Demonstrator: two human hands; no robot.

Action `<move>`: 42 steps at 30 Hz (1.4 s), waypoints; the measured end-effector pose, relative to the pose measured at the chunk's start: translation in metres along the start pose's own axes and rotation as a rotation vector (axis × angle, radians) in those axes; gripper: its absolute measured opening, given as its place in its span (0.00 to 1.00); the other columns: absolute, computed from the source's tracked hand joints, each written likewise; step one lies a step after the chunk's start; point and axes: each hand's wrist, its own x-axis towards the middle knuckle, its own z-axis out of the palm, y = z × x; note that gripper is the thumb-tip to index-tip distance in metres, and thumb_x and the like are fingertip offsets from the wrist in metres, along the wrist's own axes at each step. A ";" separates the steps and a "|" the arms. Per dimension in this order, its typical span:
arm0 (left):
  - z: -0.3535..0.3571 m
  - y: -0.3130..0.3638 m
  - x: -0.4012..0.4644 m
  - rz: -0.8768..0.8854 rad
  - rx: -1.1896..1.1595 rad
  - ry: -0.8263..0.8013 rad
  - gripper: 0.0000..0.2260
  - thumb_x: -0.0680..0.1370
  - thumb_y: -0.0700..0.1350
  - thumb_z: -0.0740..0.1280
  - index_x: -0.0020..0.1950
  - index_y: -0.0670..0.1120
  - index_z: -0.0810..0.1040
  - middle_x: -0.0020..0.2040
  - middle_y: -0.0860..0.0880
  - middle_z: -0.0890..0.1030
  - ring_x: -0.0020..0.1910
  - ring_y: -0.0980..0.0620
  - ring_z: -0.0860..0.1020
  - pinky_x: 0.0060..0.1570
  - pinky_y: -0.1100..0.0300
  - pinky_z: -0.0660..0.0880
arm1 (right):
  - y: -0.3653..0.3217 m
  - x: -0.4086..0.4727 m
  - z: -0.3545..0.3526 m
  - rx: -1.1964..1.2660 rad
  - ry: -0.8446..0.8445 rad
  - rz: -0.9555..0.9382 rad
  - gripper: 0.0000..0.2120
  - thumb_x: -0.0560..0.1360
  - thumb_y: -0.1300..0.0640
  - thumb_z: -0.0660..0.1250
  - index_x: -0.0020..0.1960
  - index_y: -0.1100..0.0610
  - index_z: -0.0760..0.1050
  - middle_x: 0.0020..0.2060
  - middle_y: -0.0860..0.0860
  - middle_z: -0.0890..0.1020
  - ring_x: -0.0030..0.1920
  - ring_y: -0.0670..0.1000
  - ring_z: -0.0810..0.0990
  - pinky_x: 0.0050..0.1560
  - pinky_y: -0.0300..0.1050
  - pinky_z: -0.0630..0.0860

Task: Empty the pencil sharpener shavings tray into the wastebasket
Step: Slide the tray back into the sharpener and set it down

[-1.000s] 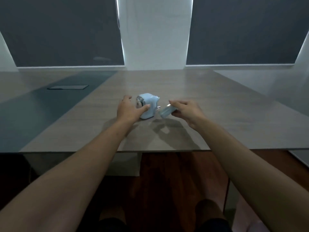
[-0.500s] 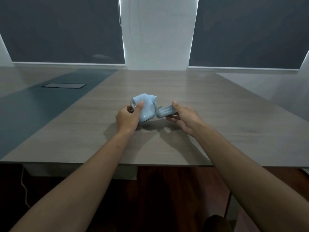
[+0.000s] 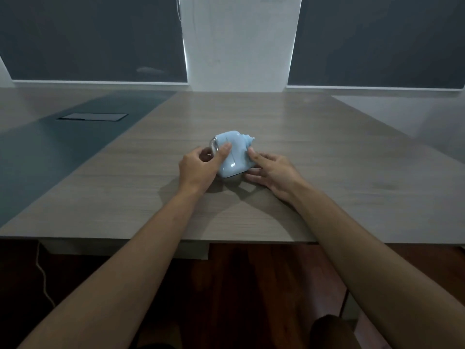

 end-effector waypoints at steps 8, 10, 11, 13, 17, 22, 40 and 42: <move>-0.003 -0.005 0.001 -0.056 -0.082 0.011 0.26 0.59 0.65 0.76 0.45 0.45 0.82 0.43 0.49 0.86 0.44 0.50 0.85 0.47 0.47 0.82 | 0.011 0.003 0.000 -0.180 -0.081 -0.094 0.22 0.73 0.47 0.72 0.58 0.63 0.82 0.55 0.58 0.85 0.59 0.56 0.83 0.62 0.51 0.77; -0.003 -0.002 -0.001 -0.037 -0.074 0.001 0.25 0.60 0.63 0.76 0.43 0.44 0.83 0.40 0.50 0.85 0.39 0.53 0.82 0.46 0.48 0.82 | 0.012 0.002 0.001 -0.237 -0.091 -0.098 0.25 0.74 0.44 0.71 0.62 0.63 0.80 0.55 0.56 0.86 0.58 0.53 0.84 0.63 0.50 0.77; -0.003 -0.001 -0.003 -0.032 -0.061 0.009 0.24 0.60 0.62 0.77 0.43 0.43 0.83 0.39 0.50 0.85 0.37 0.54 0.81 0.46 0.49 0.82 | 0.013 0.001 0.003 -0.268 -0.080 -0.111 0.25 0.74 0.44 0.70 0.62 0.62 0.80 0.54 0.55 0.86 0.57 0.52 0.84 0.62 0.49 0.78; -0.007 0.001 -0.006 -0.044 -0.022 0.049 0.24 0.60 0.61 0.78 0.45 0.43 0.83 0.41 0.49 0.86 0.38 0.54 0.81 0.46 0.53 0.81 | 0.013 -0.001 0.006 -0.307 -0.028 -0.160 0.20 0.75 0.46 0.69 0.60 0.60 0.81 0.53 0.54 0.86 0.55 0.53 0.85 0.57 0.47 0.81; -0.033 0.001 -0.011 -0.060 0.118 0.178 0.29 0.61 0.63 0.77 0.51 0.43 0.81 0.47 0.49 0.85 0.45 0.51 0.81 0.46 0.60 0.77 | 0.013 -0.002 0.006 -0.304 0.093 -0.171 0.12 0.75 0.47 0.70 0.47 0.56 0.80 0.52 0.57 0.84 0.45 0.52 0.84 0.52 0.50 0.83; -0.088 -0.005 -0.013 -0.078 0.213 0.341 0.29 0.62 0.61 0.77 0.54 0.43 0.79 0.49 0.49 0.82 0.46 0.52 0.78 0.46 0.62 0.71 | 0.017 -0.006 0.006 -0.494 0.127 -0.212 0.17 0.73 0.39 0.68 0.47 0.53 0.81 0.43 0.54 0.85 0.42 0.53 0.86 0.55 0.55 0.82; -0.185 -0.035 -0.024 -0.147 0.422 0.554 0.30 0.64 0.60 0.76 0.57 0.44 0.75 0.57 0.43 0.80 0.54 0.42 0.79 0.45 0.56 0.70 | 0.012 -0.022 0.017 -0.676 0.219 -0.279 0.13 0.76 0.46 0.67 0.48 0.56 0.81 0.41 0.52 0.85 0.37 0.48 0.85 0.52 0.47 0.80; -0.185 -0.035 -0.023 -0.162 0.423 0.547 0.32 0.64 0.60 0.77 0.59 0.43 0.74 0.59 0.42 0.79 0.56 0.41 0.79 0.48 0.54 0.71 | 0.013 -0.024 0.019 -0.703 0.229 -0.284 0.12 0.76 0.47 0.67 0.47 0.55 0.81 0.39 0.51 0.85 0.36 0.48 0.84 0.50 0.46 0.79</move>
